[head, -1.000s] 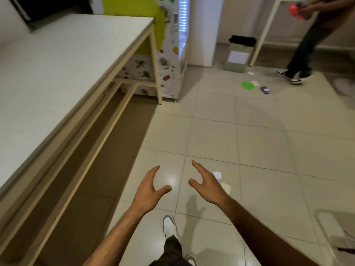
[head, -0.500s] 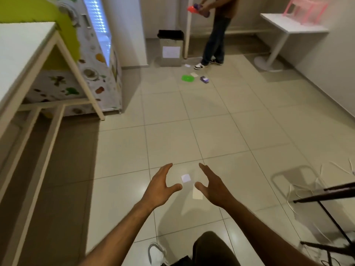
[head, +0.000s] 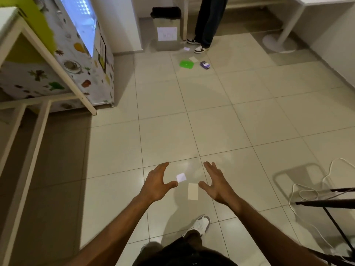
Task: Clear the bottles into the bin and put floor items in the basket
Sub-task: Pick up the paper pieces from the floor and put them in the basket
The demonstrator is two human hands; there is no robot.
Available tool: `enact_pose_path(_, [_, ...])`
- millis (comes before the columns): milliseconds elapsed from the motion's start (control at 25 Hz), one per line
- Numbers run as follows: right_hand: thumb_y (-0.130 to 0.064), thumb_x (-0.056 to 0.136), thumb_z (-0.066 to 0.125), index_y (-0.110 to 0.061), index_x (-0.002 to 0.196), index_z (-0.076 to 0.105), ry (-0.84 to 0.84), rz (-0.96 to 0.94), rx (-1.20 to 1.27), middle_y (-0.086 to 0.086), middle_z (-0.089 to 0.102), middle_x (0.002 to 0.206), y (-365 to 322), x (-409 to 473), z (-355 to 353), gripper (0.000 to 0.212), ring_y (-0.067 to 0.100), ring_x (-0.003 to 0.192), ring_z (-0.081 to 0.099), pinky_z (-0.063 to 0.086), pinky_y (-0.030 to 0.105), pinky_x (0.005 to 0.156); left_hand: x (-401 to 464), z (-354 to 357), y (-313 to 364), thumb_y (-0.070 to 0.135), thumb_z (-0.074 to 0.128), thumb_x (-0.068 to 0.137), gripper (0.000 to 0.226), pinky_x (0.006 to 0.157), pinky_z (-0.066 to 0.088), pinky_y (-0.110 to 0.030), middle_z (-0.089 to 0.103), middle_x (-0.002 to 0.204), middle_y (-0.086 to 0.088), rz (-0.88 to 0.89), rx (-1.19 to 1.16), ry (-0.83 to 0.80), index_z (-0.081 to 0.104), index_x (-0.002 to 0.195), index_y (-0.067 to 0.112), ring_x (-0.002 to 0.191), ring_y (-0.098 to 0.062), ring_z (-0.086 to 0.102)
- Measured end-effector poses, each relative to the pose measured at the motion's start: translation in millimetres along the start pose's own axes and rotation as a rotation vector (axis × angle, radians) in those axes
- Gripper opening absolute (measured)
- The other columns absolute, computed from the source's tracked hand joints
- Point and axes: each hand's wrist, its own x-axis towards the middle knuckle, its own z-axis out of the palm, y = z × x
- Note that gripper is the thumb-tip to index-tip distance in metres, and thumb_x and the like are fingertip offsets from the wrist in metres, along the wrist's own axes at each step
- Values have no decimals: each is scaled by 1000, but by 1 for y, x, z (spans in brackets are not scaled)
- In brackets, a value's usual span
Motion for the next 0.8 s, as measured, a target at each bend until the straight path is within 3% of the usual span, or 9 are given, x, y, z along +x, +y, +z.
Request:
enact_pose_path(80, [-32, 98, 62, -10, 159, 18, -35, 14, -9, 3, 14, 167, 16, 21, -7, 78, 23, 155, -1, 5, 41, 126, 23, 6, 6, 50, 74, 85, 89, 120, 28, -42, 32, 162, 2, -27, 38, -15, 28, 157, 22, 148, -21, 29])
enact_pose_path(160, [-35, 97, 62, -8, 158, 20, -70, 37, 1, 8, 19, 166, 27, 34, -8, 79, 29, 155, 3, 8, 45, 124, 38, 12, 8, 51, 74, 85, 90, 120, 28, -40, 31, 163, 1, -53, 67, -48, 28, 157, 21, 149, -22, 29])
enact_pose_path(240, [-44, 96, 58, -9, 158, 17, -127, 59, -3, 7, 17, 166, 40, 49, -7, 82, 28, 155, 1, 7, 44, 124, 57, 15, 5, 51, 74, 84, 91, 119, 27, -38, 31, 163, 1, -73, 85, -84, 28, 157, 22, 148, -22, 30])
enact_pose_path(400, [-33, 102, 54, -10, 160, 6, -184, 194, -19, 7, 2, 169, 78, 88, 6, 79, 22, 155, -6, -1, 36, 124, 113, 27, -17, 49, 75, 84, 92, 118, 25, -37, 32, 162, -4, -99, 154, -179, 28, 157, 18, 147, -24, 32])
enact_pose_path(680, [-33, 101, 54, -10, 160, 8, -212, 364, -1, 6, 5, 169, 176, 167, 71, 79, 22, 155, -4, 0, 34, 122, 233, 96, -96, 47, 74, 86, 91, 121, 24, -38, 29, 163, -4, -162, 206, -356, 27, 157, 16, 149, -23, 29])
enact_pose_path(800, [-33, 100, 54, -9, 160, 10, -282, 379, -45, 7, 8, 168, 233, 212, 123, 78, 25, 155, -1, 5, 40, 123, 288, 148, -145, 49, 73, 86, 91, 119, 23, -37, 29, 163, -6, -166, 270, -408, 27, 157, 16, 149, -25, 29])
